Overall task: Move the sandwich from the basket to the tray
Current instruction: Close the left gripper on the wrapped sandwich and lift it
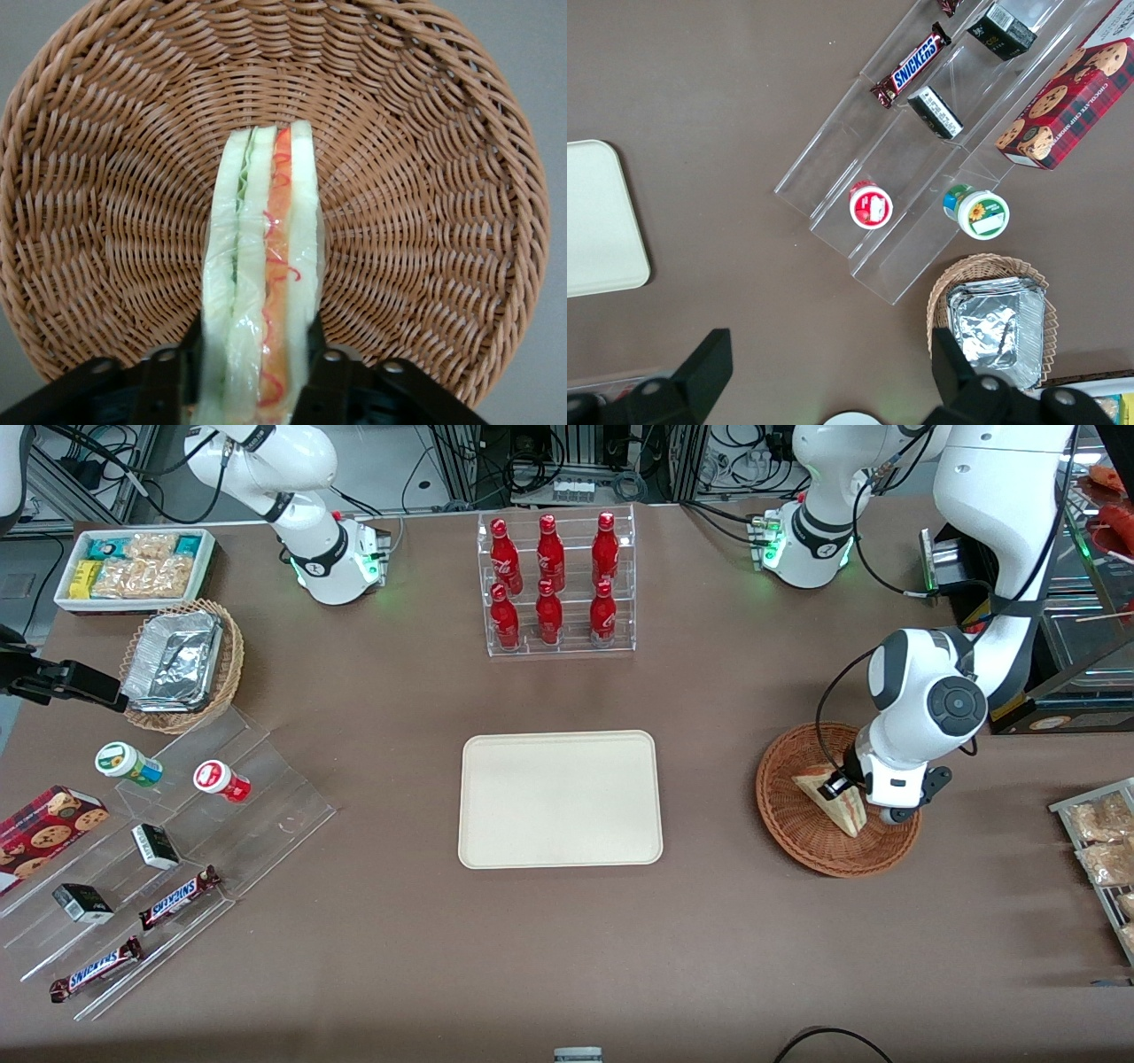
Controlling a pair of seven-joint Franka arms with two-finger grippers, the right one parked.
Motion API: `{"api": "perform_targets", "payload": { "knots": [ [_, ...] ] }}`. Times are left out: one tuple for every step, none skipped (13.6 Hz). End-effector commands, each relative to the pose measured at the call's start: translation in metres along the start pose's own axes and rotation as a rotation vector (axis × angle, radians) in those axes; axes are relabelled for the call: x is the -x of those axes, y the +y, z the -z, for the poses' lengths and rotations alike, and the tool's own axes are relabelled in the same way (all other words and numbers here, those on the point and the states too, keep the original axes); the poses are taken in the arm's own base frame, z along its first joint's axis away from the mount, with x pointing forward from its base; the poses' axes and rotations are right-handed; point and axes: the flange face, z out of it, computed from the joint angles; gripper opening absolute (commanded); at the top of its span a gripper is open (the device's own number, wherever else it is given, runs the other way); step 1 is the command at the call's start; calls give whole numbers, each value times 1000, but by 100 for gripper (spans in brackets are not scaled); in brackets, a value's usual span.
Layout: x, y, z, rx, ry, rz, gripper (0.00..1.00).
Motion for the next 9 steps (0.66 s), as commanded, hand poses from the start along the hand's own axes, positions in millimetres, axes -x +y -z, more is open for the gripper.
{"api": "perform_targets", "payload": {
  "knots": [
    [6,-2,3,-1,16,8,0],
    [6,-2,6,0,19,3,0],
    [4,-3,13,-1,20,2,0],
    [5,0,17,-14,11,-6,0],
    [2,3,26,-22,17,-17,0],
    [1,5,35,-40,7,-25,0],
    [3,15,51,-59,-3,-41,0],
    [6,25,67,-78,-16,-58,0],
    [11,37,82,-90,-21,-77,0]
  ]
}}
